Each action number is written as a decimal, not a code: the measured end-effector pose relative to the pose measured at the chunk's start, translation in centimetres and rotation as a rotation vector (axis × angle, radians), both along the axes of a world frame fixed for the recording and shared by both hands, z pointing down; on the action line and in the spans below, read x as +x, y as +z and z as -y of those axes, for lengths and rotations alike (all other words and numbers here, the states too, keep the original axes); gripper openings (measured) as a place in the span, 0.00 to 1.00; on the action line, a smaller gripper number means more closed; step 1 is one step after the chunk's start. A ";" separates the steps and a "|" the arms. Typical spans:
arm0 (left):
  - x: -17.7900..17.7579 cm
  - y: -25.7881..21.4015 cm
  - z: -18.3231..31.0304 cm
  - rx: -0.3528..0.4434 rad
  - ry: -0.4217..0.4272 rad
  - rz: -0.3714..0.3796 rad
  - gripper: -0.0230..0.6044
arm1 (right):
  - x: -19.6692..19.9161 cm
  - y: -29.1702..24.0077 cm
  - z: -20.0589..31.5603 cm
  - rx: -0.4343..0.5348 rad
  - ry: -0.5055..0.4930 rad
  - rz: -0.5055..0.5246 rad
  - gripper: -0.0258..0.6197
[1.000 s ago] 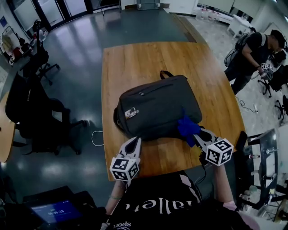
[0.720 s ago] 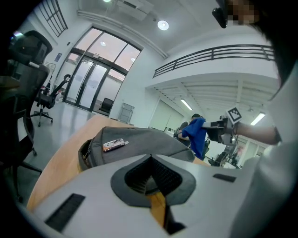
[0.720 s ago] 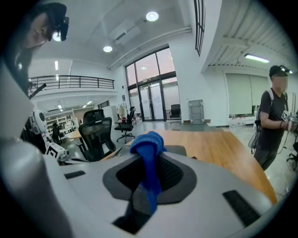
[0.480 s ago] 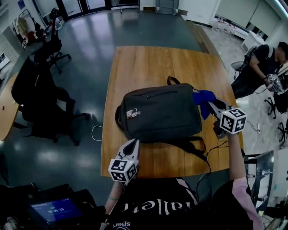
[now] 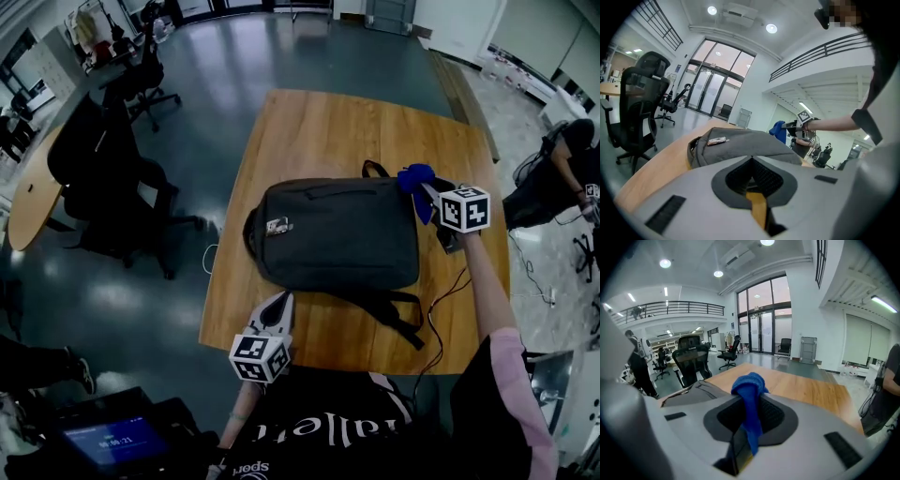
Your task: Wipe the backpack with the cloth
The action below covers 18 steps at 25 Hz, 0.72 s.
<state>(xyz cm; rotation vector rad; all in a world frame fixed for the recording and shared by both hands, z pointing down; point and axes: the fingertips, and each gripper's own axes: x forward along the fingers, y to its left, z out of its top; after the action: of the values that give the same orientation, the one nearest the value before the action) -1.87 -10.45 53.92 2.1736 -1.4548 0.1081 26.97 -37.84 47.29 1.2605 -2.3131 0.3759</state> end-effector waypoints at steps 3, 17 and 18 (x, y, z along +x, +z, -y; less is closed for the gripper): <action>-0.3 0.1 -0.2 -0.009 -0.033 0.005 0.03 | -1.6 1.4 0.5 -0.017 -0.032 0.010 0.13; 4.1 0.8 -3.1 -0.019 -0.143 0.029 0.03 | 1.3 5.5 -14.7 -0.063 -0.138 0.157 0.13; 4.2 0.9 -3.4 -0.024 -0.147 0.032 0.03 | 1.5 5.8 -15.8 -0.070 -0.131 0.177 0.12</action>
<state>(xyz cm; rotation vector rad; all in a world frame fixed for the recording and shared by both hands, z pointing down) 2.36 -7.02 54.87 2.0472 -1.6177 0.1082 28.48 -22.02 53.06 1.0735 -2.4908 0.5375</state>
